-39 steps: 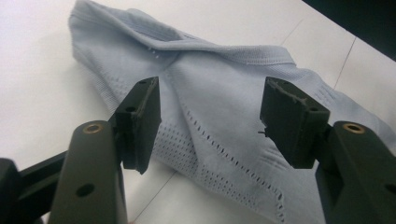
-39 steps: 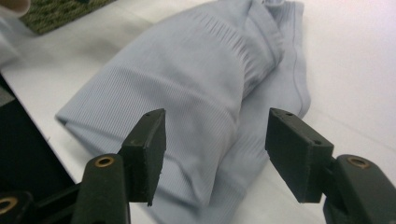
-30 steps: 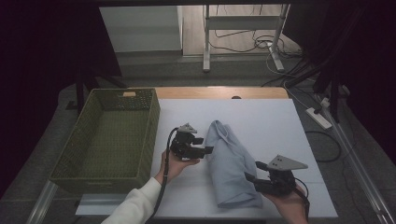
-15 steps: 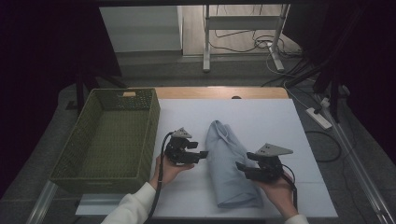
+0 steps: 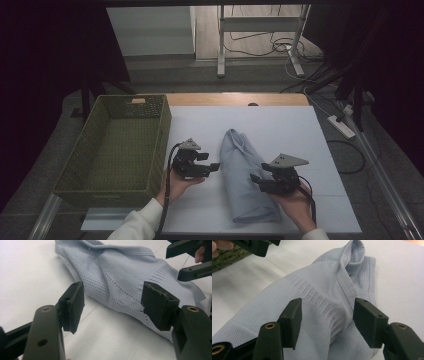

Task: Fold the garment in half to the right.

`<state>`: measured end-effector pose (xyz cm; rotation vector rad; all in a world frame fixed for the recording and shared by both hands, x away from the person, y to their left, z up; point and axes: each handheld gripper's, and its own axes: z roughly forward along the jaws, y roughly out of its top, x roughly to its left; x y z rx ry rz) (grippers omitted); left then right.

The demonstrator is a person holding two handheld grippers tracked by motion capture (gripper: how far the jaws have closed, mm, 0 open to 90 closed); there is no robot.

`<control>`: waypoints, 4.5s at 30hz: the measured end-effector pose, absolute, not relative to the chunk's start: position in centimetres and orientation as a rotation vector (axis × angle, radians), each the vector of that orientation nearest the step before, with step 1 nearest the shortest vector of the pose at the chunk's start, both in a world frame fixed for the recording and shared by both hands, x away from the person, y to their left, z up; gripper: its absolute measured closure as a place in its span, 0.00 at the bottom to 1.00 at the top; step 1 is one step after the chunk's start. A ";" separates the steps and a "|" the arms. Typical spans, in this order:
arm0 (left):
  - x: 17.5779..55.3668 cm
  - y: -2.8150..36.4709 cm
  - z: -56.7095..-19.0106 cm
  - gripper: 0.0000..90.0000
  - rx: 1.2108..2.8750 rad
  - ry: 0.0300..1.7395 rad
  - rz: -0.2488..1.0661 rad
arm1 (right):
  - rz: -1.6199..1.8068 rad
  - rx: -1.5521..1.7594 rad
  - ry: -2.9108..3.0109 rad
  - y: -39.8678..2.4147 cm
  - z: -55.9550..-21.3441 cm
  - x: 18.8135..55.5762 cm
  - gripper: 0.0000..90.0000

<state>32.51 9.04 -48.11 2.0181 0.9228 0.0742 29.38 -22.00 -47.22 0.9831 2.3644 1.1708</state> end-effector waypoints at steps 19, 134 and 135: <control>32.4 9.9 -47.9 0.40 1.974 0.946 0.069 | 0.995 0.952 2.449 -21.5 -49.3 29.3 0.63; 32.5 9.8 -48.6 0.37 1.988 0.968 0.066 | 1.291 0.834 2.373 -22.1 -45.4 28.6 0.95; 32.5 9.8 -48.6 0.37 1.987 0.968 0.066 | 1.289 0.834 2.379 -21.8 -45.3 28.8 0.97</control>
